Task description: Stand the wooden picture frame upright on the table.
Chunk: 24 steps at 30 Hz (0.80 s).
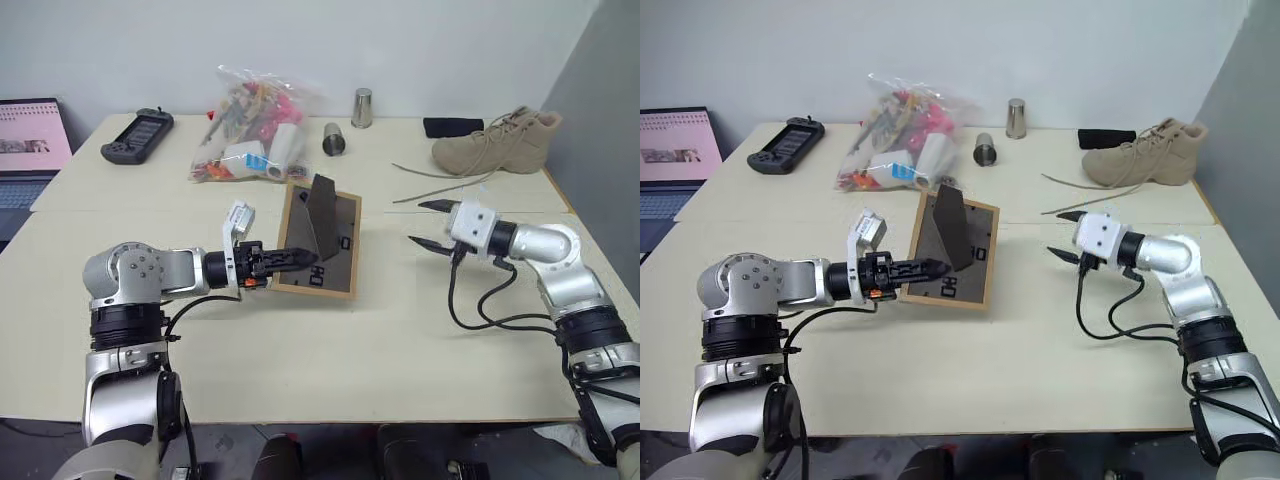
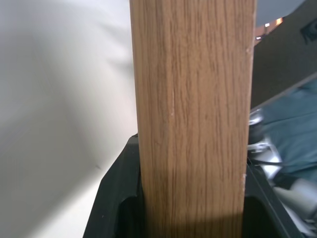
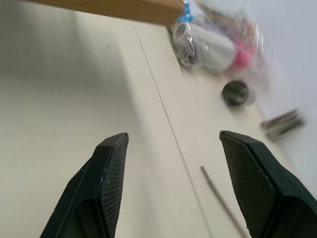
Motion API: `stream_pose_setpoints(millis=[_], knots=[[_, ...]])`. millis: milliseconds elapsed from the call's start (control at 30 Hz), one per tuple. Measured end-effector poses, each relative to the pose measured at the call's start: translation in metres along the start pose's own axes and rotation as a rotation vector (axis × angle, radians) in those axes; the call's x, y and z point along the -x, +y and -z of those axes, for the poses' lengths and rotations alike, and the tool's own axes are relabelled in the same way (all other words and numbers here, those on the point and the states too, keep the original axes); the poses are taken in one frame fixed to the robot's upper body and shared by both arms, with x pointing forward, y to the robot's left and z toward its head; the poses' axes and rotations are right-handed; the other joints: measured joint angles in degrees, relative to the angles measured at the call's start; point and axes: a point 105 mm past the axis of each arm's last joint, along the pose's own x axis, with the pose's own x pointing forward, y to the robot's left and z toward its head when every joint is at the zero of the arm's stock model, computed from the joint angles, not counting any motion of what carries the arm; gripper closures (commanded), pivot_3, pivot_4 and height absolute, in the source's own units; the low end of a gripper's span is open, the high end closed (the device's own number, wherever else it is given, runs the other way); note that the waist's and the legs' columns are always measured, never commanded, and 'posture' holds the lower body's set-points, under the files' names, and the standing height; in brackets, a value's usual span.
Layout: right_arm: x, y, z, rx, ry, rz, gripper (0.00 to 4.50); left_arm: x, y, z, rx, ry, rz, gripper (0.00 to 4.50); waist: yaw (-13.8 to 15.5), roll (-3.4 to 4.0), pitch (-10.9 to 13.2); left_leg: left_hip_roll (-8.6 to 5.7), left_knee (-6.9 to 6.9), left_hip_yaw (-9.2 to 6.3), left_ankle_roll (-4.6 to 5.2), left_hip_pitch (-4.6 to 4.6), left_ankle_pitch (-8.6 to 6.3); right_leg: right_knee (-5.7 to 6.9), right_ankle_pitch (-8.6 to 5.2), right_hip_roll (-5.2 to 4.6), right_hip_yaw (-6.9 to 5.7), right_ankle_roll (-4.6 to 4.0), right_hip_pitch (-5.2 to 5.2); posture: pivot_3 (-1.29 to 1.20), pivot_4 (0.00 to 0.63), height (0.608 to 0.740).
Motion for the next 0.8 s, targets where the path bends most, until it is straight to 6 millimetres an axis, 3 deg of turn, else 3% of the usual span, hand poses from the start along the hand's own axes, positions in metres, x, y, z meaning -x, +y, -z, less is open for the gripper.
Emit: stream_pose_setpoints(millis=[133,300,633,800], knots=[[-0.004,0.006,-0.009,0.222,-0.088,0.045,1.37,-0.001,-0.001,0.002,0.056,-0.017,0.033,3.22,-0.33,0.0,0.0,0.0,0.02,0.01,-0.2,0.05,0.11,0.06,0.01,-0.04,0.05,-0.01,0.01,0.0,0.15,0.74],[-0.025,0.019,-0.046,0.453,-0.284,0.052,1.37,-0.015,-0.008,0.02,0.104,0.0,0.111,3.22,-0.13,-0.01,-0.01,-0.04,0.09,-0.01,-0.25,0.09,0.14,0.13,0.01,-0.09,0.04,-0.01,0.06,0.0,0.15,0.74],[-0.049,0.028,-0.059,0.541,-0.366,0.093,1.37,-0.018,-0.017,0.038,0.145,-0.055,0.119,3.22,-0.13,-0.03,-0.02,-0.08,0.09,0.0,-0.28,0.16,0.16,0.24,0.02,-0.16,0.08,-0.03,0.08,0.0,0.15,0.74],[-0.054,0.03,-0.066,0.554,-0.409,0.096,2.34,-0.017,-0.022,0.036,0.132,-0.099,0.114,3.22,0.02,-0.04,-0.03,-0.15,0.1,-0.01,-0.29,0.17,0.16,0.25,0.02,-0.17,0.08,-0.03,0.11,0.0,0.15,0.74]])
